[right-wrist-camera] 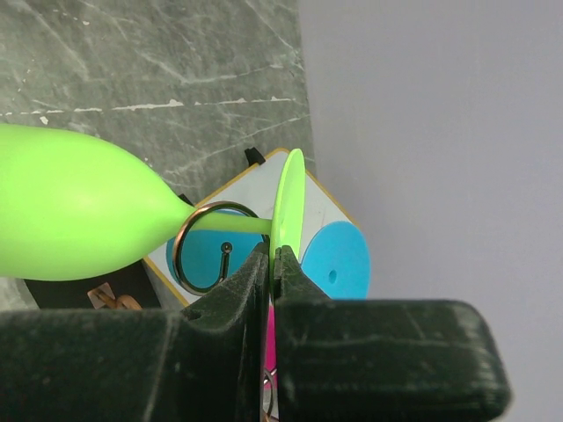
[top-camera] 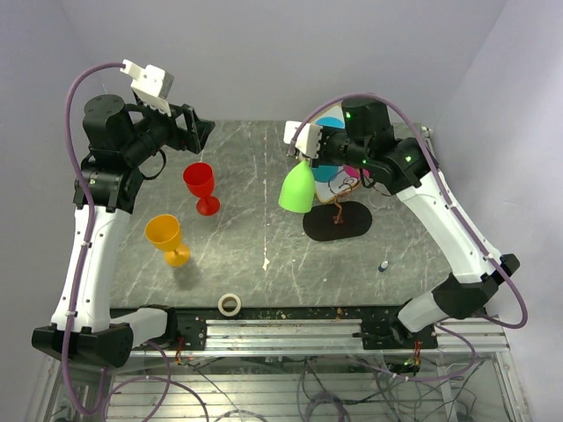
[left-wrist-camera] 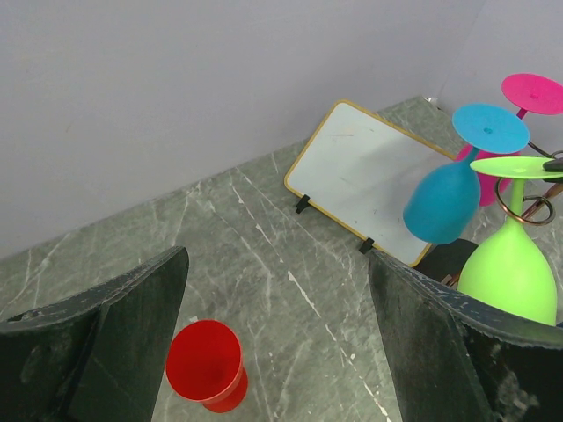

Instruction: Place the wine glass upside down on the wine glass rack

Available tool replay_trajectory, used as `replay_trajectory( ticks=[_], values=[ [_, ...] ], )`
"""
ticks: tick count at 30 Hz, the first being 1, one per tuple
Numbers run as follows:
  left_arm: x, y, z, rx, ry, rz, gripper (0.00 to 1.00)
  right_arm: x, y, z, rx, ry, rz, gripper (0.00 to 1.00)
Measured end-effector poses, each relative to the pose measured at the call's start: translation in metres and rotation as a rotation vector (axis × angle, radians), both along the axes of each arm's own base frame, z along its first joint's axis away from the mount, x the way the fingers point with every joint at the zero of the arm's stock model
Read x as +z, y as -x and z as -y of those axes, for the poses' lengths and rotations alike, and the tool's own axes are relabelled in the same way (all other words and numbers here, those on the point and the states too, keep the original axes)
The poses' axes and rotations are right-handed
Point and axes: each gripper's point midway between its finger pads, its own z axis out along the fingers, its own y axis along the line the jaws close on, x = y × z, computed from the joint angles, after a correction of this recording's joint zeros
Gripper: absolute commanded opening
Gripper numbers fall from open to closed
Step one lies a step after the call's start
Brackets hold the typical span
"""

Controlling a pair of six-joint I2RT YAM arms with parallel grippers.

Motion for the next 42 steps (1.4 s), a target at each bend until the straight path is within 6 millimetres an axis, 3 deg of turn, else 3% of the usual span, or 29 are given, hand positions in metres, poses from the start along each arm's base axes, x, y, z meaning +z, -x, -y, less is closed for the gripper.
replay_trajectory(
  ticks=[27,42],
  values=[
    [-0.002,0.003,0.002,-0.018,-0.003,-0.001,0.93,-0.006,0.006,-0.002,0.028,0.007,-0.034,0.00],
    [-0.002,0.003,0.003,-0.025,-0.007,0.002,0.93,0.002,0.013,0.013,0.054,0.011,-0.025,0.00]
  ],
)
